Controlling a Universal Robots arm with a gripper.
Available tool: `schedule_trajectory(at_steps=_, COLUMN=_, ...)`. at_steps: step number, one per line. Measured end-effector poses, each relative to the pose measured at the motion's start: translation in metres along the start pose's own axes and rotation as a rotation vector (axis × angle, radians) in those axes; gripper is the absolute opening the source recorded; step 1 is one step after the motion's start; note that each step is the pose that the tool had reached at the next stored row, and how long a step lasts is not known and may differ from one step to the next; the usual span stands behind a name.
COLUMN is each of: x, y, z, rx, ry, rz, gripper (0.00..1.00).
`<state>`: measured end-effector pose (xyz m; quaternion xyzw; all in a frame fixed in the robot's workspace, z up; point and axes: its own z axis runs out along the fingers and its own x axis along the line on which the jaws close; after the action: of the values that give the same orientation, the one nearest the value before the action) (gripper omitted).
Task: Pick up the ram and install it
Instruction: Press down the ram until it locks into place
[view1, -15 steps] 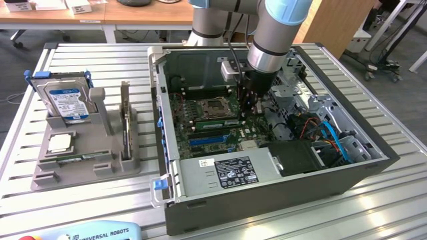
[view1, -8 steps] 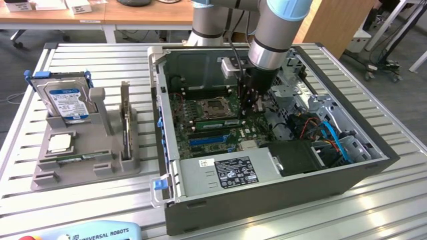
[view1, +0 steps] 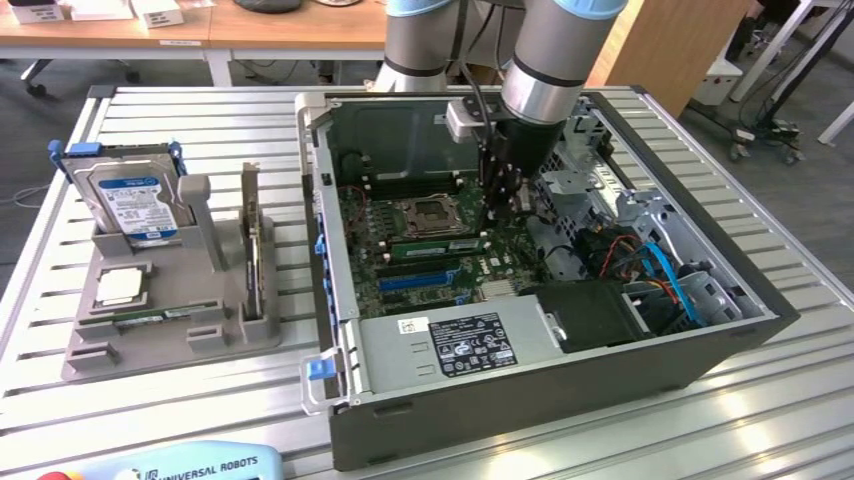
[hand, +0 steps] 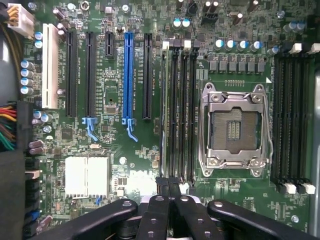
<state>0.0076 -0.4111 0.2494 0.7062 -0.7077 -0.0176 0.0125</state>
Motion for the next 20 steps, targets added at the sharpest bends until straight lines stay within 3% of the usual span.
schedule_trajectory(at_steps=7, x=0.0, y=0.0014, z=-0.0003, rx=0.0, ry=0.0, rz=0.0, gripper=0.1)
schedule_trajectory(at_steps=20, x=0.0, y=0.0488, z=0.0024, rx=0.0, ry=-0.0003, rz=0.005, gripper=0.1)
